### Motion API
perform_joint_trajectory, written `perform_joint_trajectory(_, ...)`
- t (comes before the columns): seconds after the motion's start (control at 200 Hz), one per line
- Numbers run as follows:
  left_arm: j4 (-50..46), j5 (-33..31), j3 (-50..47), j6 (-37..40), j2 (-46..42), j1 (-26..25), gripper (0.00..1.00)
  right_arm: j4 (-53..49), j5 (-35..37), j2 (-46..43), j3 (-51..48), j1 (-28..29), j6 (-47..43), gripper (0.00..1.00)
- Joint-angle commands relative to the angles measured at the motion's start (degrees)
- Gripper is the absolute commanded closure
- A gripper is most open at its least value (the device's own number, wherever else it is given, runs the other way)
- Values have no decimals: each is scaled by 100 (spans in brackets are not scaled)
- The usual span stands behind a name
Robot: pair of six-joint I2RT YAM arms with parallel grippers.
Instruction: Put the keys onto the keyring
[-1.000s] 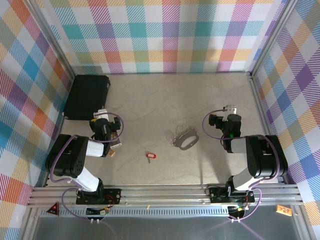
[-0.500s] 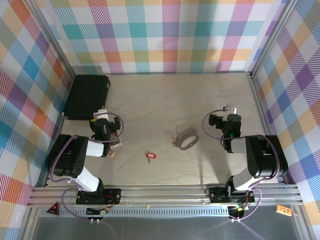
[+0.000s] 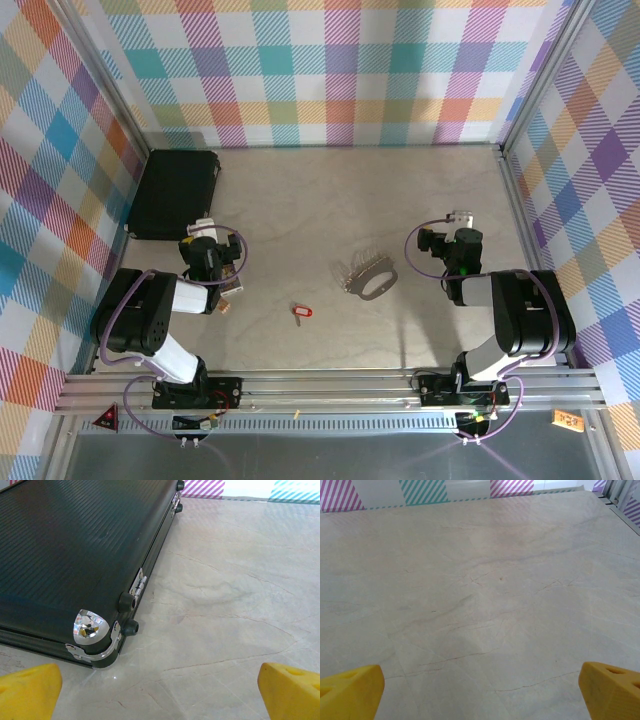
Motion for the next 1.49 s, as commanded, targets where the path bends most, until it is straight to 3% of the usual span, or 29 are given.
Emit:
perform_joint_trajectory(0.0,55,65,65,-92,9,30,0,220,54,-18,-48,39,44,1)
perform_joint_trajectory(0.3,188,30,-42,-91,-62,32,0,265,108,-33,-51,33,40,1)
perform_joint_trajectory(0.46,-97,154,-46,-37,-434,27,0,-431,72,-398,155,81,-6,1)
perform_joint_trajectory(0.66,-1907,150,439,-169,-1469,24,0,-2309,365,-1182,751,81,263,1)
perform_joint_trajectory(0.775,-3130,636,790,-521,-2096,-20,0,-3858,765,-1470,1323,103,992,1)
perform_joint_trajectory(0.865,-4301,810,1144,-1256,-2563,-158,0,-5197,940,-1670,1822,115,1847,1)
perform_joint_trajectory(0.92,-5185,981,1495,-1580,-2699,-223,0,-5888,696,-1716,2110,118,2106,1)
perform_joint_trajectory(1.035,-6167,2002,1868,-1915,-2824,-335,0,-6371,-275,-1928,2211,215,2084,1)
perform_joint_trajectory(1.23,-6990,3254,2005,-1958,-3009,-1082,0,-6924,-1130,-2602,1970,640,2057,1)
perform_joint_trajectory(1.49,-7194,3329,2013,-2158,-3128,-2876,0,-7321,-1866,-3513,1335,1188,2301,1)
